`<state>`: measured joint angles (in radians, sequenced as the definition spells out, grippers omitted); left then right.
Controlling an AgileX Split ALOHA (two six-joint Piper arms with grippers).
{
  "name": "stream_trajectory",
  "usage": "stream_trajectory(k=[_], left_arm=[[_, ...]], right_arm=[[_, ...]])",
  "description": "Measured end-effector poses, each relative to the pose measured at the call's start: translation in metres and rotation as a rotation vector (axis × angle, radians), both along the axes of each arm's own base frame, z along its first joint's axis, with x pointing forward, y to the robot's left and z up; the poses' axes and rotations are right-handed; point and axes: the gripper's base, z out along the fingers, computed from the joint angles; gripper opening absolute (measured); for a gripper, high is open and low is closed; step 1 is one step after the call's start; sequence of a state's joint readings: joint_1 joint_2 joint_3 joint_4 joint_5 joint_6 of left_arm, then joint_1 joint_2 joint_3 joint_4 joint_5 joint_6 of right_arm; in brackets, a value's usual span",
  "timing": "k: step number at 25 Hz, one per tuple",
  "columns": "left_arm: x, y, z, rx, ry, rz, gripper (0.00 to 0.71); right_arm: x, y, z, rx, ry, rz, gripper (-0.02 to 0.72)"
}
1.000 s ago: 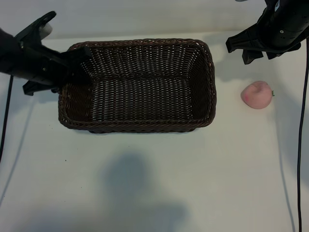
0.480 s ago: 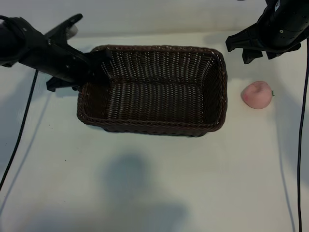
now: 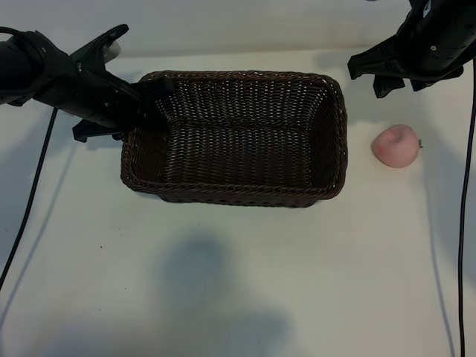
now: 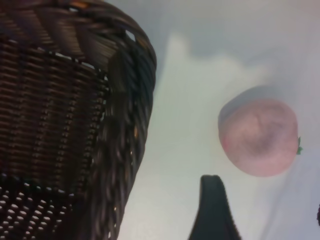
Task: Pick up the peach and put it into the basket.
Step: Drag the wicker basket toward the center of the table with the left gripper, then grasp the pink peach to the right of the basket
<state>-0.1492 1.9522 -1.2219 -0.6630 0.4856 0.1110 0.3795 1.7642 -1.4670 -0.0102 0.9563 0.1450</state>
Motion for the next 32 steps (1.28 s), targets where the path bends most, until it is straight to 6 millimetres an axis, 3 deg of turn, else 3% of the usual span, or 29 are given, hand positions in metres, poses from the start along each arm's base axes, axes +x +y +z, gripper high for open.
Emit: stream_trajectory(k=[2, 7, 10, 21, 26, 32], left_arm=[[0.0, 0.0, 0.0, -0.005, 0.006, 0.001, 0.299], [-0.002, -0.001, 0.004, -0.02, 0.013, -0.001, 0.55], [-0.005, 0.0, 0.016, -0.001, -0.008, -0.026, 0.623], [-0.037, 0.011, 0.098, 0.125, -0.11, -0.101, 0.618], [-0.037, 0.011, 0.135, 0.133, -0.147, -0.137, 0.607], [-0.04, 0.003, 0.14, 0.137, -0.131, -0.169, 0.598]], right_arm=[[0.0, 0.0, 0.0, 0.0, 0.0, 0.0, 0.484], [0.0, 0.0, 0.0, -0.001, 0.0, 0.0, 0.484], [0.0, 0.0, 0.0, -0.001, 0.0, 0.0, 0.484], [-0.002, 0.001, 0.0, 0.012, 0.024, -0.004, 0.484], [-0.005, 0.001, -0.001, 0.014, 0.055, -0.007, 0.484], [-0.007, 0.0, -0.002, 0.004, 0.086, -0.008, 0.484]])
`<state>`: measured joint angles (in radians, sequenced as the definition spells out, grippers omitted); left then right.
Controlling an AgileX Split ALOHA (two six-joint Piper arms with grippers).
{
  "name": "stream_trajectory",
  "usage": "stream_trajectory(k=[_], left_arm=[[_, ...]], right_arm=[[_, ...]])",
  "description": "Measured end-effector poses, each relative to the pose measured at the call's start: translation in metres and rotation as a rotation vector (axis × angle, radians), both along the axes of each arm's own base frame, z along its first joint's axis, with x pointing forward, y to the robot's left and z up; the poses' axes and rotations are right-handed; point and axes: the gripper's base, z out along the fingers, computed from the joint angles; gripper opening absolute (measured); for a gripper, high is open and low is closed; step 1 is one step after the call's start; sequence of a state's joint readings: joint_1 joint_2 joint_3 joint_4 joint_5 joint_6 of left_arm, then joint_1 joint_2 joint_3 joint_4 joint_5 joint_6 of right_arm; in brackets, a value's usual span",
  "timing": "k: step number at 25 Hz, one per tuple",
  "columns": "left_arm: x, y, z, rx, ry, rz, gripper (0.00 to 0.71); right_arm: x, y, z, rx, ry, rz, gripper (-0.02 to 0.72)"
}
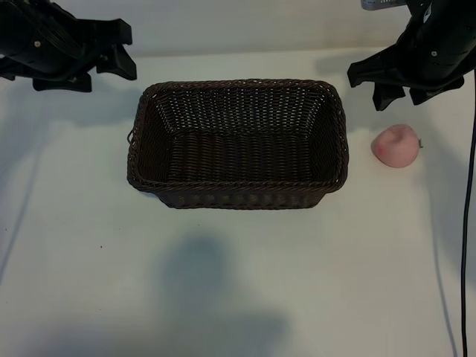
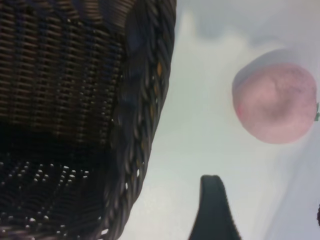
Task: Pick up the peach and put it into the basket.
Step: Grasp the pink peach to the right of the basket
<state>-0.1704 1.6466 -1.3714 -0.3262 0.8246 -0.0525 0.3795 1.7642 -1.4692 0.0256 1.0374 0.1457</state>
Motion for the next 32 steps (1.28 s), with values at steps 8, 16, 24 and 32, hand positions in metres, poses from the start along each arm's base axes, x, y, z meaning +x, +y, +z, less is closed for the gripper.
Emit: stream_trajectory(k=[8, 16, 24, 32], left_arm=[[-0.008, -0.025, -0.002, 0.091, -0.002, -0.065, 0.597], [-0.009, -0.021, -0.004, 0.141, 0.008, -0.056, 0.595], [-0.008, -0.021, -0.004, 0.138, 0.005, -0.052, 0.594], [-0.008, -0.021, -0.004, 0.139, 0.004, -0.051, 0.594]], right_arm=[[-0.003, 0.001, -0.001, 0.01, 0.03, -0.003, 0.484], [-0.003, 0.001, -0.001, 0.008, 0.034, -0.003, 0.484], [0.004, -0.006, -0.002, 0.005, -0.001, -0.029, 0.484], [0.031, -0.028, -0.046, -0.023, 0.078, -0.11, 0.484]])
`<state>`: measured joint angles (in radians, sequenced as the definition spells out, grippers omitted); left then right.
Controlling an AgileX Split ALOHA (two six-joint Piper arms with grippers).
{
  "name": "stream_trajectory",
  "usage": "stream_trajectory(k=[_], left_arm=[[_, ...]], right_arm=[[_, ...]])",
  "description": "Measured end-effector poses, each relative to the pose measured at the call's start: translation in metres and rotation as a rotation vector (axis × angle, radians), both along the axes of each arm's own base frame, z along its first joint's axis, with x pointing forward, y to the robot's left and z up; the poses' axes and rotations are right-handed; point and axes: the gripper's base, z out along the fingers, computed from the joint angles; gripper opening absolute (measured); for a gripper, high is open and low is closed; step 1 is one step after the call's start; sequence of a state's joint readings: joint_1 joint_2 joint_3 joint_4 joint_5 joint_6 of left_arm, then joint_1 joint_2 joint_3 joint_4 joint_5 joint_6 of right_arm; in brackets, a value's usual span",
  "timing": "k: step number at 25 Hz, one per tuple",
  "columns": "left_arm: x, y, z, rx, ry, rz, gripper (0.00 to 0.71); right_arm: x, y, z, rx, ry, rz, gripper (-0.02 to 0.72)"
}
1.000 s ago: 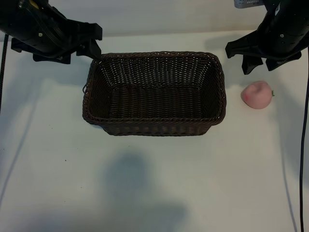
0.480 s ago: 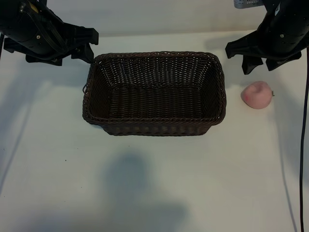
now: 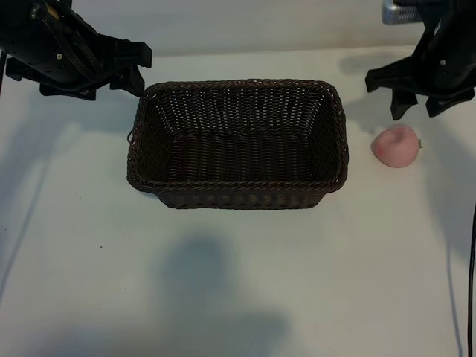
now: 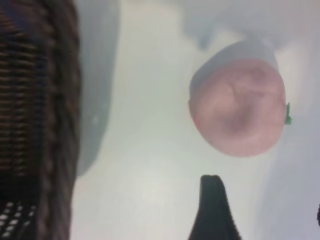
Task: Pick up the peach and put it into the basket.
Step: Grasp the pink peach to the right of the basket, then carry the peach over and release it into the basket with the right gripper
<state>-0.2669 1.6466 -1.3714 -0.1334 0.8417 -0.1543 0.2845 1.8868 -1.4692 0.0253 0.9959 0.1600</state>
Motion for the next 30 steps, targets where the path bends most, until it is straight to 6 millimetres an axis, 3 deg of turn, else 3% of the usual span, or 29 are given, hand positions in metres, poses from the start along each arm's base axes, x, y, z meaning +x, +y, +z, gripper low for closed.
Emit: stream_trajectory(k=[14, 17, 21, 22, 27, 30], left_arm=[[0.0, 0.0, 0.0, 0.002, 0.0, 0.0, 0.593], [0.0, 0.0, 0.0, 0.0, 0.001, 0.003, 0.593], [0.0, 0.0, 0.0, 0.0, 0.001, 0.003, 0.593], [0.0, 0.0, 0.0, 0.0, 0.001, 0.003, 0.593], [0.0, 0.0, 0.0, 0.0, 0.001, 0.003, 0.593], [0.0, 0.0, 0.0, 0.0, 0.001, 0.003, 0.593]], right_arm=[[0.021, 0.006, -0.071, -0.006, 0.086, 0.01, 0.461], [0.022, 0.005, -0.084, -0.014, 0.112, 0.009, 0.366], [0.022, 0.005, -0.087, -0.017, 0.12, 0.008, 0.101], [0.022, 0.005, -0.087, -0.017, 0.121, 0.008, 0.07], [0.021, 0.005, -0.085, -0.025, 0.127, 0.019, 0.037], [0.019, 0.003, -0.072, -0.03, 0.112, 0.024, 0.038]])
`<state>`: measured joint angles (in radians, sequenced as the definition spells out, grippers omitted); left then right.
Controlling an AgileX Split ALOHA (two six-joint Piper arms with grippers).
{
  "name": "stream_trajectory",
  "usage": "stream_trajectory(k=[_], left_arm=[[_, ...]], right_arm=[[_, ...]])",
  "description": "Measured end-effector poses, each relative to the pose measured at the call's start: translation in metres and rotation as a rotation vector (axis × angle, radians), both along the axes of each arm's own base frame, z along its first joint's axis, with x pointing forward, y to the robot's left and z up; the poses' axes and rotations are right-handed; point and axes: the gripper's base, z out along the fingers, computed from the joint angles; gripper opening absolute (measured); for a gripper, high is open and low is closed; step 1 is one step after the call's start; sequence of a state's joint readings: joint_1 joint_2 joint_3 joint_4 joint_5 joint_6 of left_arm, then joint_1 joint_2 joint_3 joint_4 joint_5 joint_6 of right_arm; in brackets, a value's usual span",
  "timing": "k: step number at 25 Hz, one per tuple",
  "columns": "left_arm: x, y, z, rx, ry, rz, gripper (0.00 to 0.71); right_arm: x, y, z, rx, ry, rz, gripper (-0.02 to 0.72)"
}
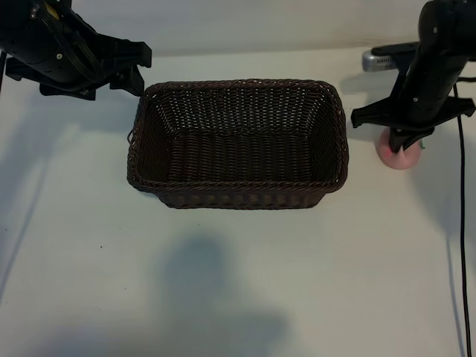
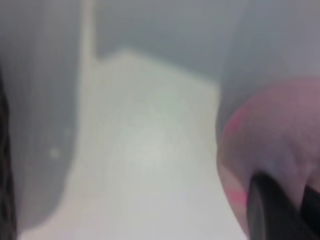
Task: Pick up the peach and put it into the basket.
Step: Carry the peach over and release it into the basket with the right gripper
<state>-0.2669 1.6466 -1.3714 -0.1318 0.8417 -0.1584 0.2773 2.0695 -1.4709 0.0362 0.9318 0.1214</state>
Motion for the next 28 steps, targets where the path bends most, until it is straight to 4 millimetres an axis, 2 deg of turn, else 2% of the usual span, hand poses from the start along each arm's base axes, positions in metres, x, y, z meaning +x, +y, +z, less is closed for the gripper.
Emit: stream_trajectory(k=[3, 9, 13, 19, 28], left_arm=[[0.0, 0.0, 0.0, 0.0, 0.0, 0.0, 0.593], [0.0, 0.0, 0.0, 0.0, 0.0, 0.0, 0.593], [0.0, 0.0, 0.0, 0.0, 0.0, 0.0, 0.592], [0.0, 0.0, 0.0, 0.0, 0.0, -0.001, 0.592], [0.0, 0.0, 0.0, 0.001, -0.001, -0.003, 0.591]], right_arm=[[-0.004, -0.002, 0.024, 0.001, -0.043, 0.006, 0.038], [-0.021, -0.007, 0.087, 0.034, -0.164, 0.007, 0.038], [-0.031, -0.01, 0.114, 0.052, -0.227, 0.005, 0.038], [-0.039, 0.001, 0.121, 0.09, -0.213, 0.027, 0.038], [-0.07, 0.072, 0.121, 0.164, -0.182, 0.205, 0.038]])
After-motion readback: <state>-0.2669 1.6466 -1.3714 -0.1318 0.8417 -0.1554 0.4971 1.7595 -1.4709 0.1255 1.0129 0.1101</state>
